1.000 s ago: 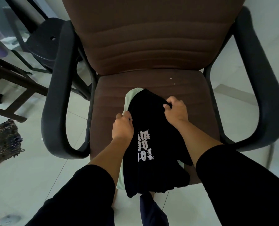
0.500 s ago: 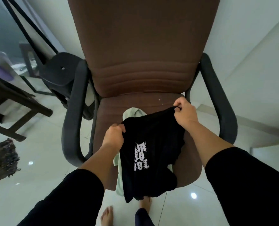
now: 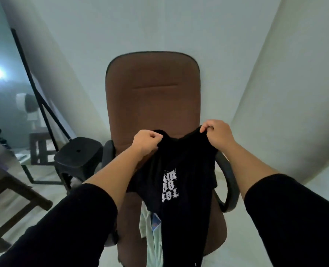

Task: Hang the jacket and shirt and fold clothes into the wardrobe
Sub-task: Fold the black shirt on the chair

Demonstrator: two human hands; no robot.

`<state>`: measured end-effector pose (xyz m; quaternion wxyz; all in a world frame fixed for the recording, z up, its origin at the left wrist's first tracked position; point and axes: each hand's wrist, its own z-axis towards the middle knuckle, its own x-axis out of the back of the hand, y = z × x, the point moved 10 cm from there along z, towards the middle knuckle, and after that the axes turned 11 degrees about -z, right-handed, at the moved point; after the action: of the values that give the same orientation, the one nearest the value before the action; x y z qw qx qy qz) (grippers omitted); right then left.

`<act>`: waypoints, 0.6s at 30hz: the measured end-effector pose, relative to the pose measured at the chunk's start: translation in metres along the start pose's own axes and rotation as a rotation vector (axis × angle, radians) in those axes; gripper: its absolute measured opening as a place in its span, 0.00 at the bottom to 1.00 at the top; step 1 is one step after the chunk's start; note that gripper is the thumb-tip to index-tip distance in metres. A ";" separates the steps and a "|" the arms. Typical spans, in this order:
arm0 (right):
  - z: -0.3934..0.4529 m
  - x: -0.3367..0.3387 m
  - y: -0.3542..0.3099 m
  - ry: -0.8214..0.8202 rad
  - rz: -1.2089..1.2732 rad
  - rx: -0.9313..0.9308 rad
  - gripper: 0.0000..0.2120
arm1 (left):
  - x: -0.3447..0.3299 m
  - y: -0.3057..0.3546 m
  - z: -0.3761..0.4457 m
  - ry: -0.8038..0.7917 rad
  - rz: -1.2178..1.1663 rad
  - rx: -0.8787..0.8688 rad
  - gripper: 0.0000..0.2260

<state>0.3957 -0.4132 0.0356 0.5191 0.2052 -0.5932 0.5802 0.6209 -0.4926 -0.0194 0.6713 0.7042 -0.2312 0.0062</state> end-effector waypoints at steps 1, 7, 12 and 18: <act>-0.003 0.016 -0.011 0.028 0.004 0.005 0.18 | 0.004 0.019 -0.005 -0.023 -0.012 -0.047 0.04; -0.032 0.091 -0.075 0.150 0.204 0.026 0.16 | 0.024 0.133 -0.046 -0.054 -0.092 -0.358 0.13; -0.051 0.105 -0.123 0.037 0.256 0.150 0.08 | 0.013 0.206 -0.086 -0.171 -0.169 -0.557 0.13; -0.043 0.141 -0.125 0.098 0.357 0.137 0.05 | 0.026 0.226 -0.086 -0.115 -0.337 -0.603 0.14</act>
<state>0.4647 -0.3540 0.2059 0.4207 0.1032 -0.5533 0.7115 0.5945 -0.4175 0.2104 0.8266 0.5017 -0.1406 -0.2129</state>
